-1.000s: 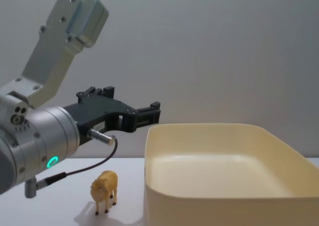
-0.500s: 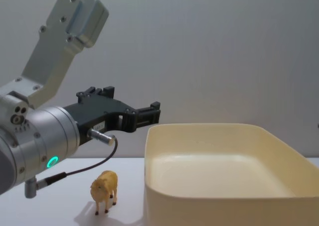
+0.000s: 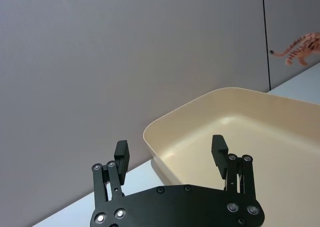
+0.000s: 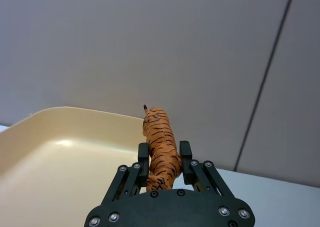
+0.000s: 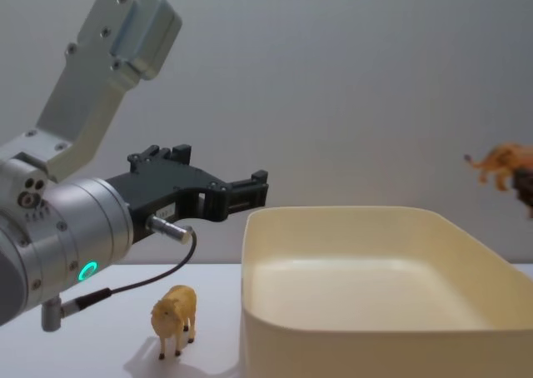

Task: Pick up the toy alternately with two hands and place it into the central storage box.

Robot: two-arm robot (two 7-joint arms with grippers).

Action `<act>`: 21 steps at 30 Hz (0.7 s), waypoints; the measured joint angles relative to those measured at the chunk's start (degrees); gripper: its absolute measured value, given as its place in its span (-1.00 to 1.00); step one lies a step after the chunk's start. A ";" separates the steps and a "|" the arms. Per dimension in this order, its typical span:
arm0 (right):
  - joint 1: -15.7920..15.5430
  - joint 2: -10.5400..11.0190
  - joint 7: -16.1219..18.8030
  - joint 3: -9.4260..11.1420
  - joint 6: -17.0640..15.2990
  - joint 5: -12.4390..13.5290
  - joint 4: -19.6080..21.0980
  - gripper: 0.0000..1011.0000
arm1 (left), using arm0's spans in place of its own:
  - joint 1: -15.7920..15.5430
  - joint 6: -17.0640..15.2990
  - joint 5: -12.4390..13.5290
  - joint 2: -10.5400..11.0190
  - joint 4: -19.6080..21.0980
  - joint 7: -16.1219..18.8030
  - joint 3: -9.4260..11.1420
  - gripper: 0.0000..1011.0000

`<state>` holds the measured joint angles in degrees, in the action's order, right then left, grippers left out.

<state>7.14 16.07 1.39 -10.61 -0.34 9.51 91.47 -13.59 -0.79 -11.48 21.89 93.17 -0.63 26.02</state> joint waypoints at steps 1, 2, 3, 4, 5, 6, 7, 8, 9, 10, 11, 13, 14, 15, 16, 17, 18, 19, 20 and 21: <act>0.00 0.00 0.00 0.00 0.00 0.00 0.00 -0.32 | 0.00 0.00 0.00 0.00 0.00 0.00 0.00 0.98; 0.76 -0.62 0.88 -0.51 -0.37 -0.47 -0.67 -0.32 | 0.00 0.00 0.00 0.00 0.00 0.00 0.00 0.98; 1.57 -1.36 1.64 -1.00 -0.78 -0.87 -1.41 -0.32 | 0.00 0.00 0.00 0.00 0.00 0.00 0.00 0.98; 1.57 -1.36 1.64 -1.00 -0.78 -0.87 -1.41 -0.32 | 0.00 0.00 0.00 0.00 0.00 0.00 0.00 0.98; 2.57 -2.18 2.43 -1.54 -1.25 -1.39 -2.35 -0.32 | 0.00 0.00 0.00 0.00 0.00 0.00 0.00 0.98; 3.02 -2.55 2.77 -1.77 -1.43 -1.61 -2.81 -0.32 | 0.00 0.00 0.00 0.00 0.00 0.00 0.00 0.98; 3.48 -2.93 3.12 -2.01 -1.61 -1.84 -3.30 -0.32 | 0.00 0.00 0.00 0.00 0.00 0.00 0.00 0.98; 4.48 -3.75 3.78 -2.54 -1.93 -2.31 -4.39 -0.29 | 0.00 0.00 0.00 0.00 0.00 0.00 0.00 0.98; 4.87 -4.04 4.06 -2.72 -2.07 -2.52 -4.79 -0.27 | 0.00 0.00 0.00 0.00 0.00 0.00 0.00 0.98; 5.60 -4.63 4.58 -3.08 -2.31 -2.87 -5.55 -0.16 | 0.00 0.00 0.00 0.00 0.00 0.00 0.00 0.98; 5.92 -4.90 4.84 -3.24 -2.46 -3.05 -5.91 -0.11 | 0.00 0.00 0.00 0.00 0.00 0.00 0.00 0.98; 6.48 -5.33 5.24 -3.51 -2.66 -3.31 -6.51 -0.04 | 0.00 0.00 0.00 0.00 0.00 0.00 0.00 0.98; 7.01 -5.75 5.62 -3.76 -2.87 -3.59 -7.08 0.10 | 0.00 0.00 0.00 0.00 0.00 0.00 0.00 0.98; 7.24 -5.95 5.78 -3.89 -2.95 -3.68 -7.34 0.10 | 0.00 0.00 0.00 0.00 0.00 0.00 0.00 0.98; 7.46 -6.13 6.01 -4.00 -3.06 -3.80 -7.60 0.18 | 0.00 0.00 0.00 0.00 0.00 0.00 0.00 0.98; 7.66 -6.30 6.16 -4.10 -3.12 -3.89 -7.83 0.22 | 0.00 0.00 0.00 0.00 0.00 0.00 0.00 0.98; 8.03 -6.61 6.41 -4.31 -3.24 -4.07 -8.23 0.34 | 0.00 0.00 0.00 0.00 0.00 0.00 0.00 0.98; 8.17 -6.72 6.52 -4.39 -3.28 -4.14 -8.36 0.36 | 0.00 0.00 0.00 0.00 0.00 0.00 0.00 0.98; 8.28 -6.83 6.63 -4.44 -3.33 -4.20 -8.45 0.42 | 0.00 0.00 0.00 0.00 0.00 0.00 0.00 0.98; 8.35 -6.88 6.72 -4.46 -3.38 -4.25 -8.54 0.50 | 0.00 0.00 0.00 0.00 0.00 0.00 0.00 0.98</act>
<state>15.49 9.19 8.11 -15.07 -3.72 5.26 82.93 -13.59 -0.79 -11.49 21.90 93.17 -0.63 26.02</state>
